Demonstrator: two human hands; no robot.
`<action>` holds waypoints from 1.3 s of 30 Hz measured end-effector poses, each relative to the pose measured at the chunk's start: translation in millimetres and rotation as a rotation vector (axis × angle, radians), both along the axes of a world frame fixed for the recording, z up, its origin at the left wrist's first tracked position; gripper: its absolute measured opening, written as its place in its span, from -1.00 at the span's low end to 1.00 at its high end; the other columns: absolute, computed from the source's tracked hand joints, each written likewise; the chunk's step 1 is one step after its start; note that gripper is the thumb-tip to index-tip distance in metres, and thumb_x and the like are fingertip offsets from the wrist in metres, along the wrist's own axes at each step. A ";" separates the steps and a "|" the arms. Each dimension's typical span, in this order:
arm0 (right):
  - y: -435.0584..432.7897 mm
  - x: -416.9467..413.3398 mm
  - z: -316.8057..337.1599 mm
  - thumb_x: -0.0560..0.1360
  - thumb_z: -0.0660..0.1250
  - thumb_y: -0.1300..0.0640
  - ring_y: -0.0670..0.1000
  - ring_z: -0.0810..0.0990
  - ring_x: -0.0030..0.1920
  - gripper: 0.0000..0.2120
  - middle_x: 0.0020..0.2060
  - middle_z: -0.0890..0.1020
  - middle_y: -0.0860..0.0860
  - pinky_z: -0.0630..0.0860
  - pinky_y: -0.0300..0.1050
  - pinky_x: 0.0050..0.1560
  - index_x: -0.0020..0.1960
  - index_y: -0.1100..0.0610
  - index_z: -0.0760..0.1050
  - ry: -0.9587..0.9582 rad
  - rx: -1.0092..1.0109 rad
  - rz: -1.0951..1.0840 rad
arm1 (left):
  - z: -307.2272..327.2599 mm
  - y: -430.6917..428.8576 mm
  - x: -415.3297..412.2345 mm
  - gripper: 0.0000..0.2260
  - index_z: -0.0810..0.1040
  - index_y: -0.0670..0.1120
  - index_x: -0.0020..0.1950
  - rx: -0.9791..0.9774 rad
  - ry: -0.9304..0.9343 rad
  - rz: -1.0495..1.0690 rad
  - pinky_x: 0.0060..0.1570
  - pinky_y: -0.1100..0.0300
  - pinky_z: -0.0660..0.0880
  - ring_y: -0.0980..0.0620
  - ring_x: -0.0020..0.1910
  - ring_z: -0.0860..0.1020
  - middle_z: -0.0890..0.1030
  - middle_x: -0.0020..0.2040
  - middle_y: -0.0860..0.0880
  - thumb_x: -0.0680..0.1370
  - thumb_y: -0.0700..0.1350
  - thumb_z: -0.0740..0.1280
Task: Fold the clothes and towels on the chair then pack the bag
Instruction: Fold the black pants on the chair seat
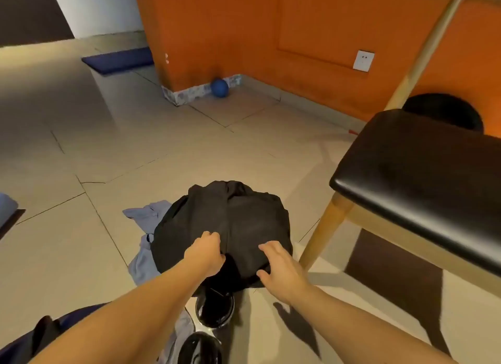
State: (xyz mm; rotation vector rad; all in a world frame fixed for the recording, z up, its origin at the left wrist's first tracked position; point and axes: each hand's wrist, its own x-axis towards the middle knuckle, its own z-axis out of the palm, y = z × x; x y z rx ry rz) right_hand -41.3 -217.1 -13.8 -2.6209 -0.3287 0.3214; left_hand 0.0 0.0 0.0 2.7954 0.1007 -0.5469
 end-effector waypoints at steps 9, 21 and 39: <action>43.8 16.6 -87.4 0.59 0.42 0.07 0.11 0.39 0.47 -0.18 0.57 0.25 -0.05 0.45 0.02 0.40 0.66 -0.08 -0.02 0.173 -0.038 0.005 | -59.2 17.3 18.8 -0.53 0.31 -0.11 0.39 0.104 0.093 -0.022 0.11 0.02 0.50 -0.17 0.20 0.50 0.33 0.36 -0.10 0.57 -0.01 0.40; 61.1 32.3 -122.2 0.66 0.32 0.17 0.09 0.41 0.21 -0.76 0.20 0.45 0.09 0.46 -0.09 0.19 0.32 0.13 0.52 -0.010 -0.348 -0.014 | -91.4 30.3 20.2 -0.69 0.45 -0.07 0.32 0.473 -0.060 -0.252 -0.03 0.11 0.33 -0.11 0.22 0.50 0.53 0.23 -0.08 0.59 -0.24 0.32; 46.6 97.1 121.8 0.73 0.01 0.06 -0.01 0.40 -0.23 -0.79 -0.20 0.48 0.02 0.41 0.01 -0.22 0.07 0.14 0.34 -0.195 0.549 -0.402 | 121.6 6.3 64.2 -0.82 0.30 -0.17 0.04 -0.558 -0.493 0.274 -0.28 0.02 0.28 -0.05 -0.25 0.35 0.40 -0.16 -0.09 0.71 -0.07 0.05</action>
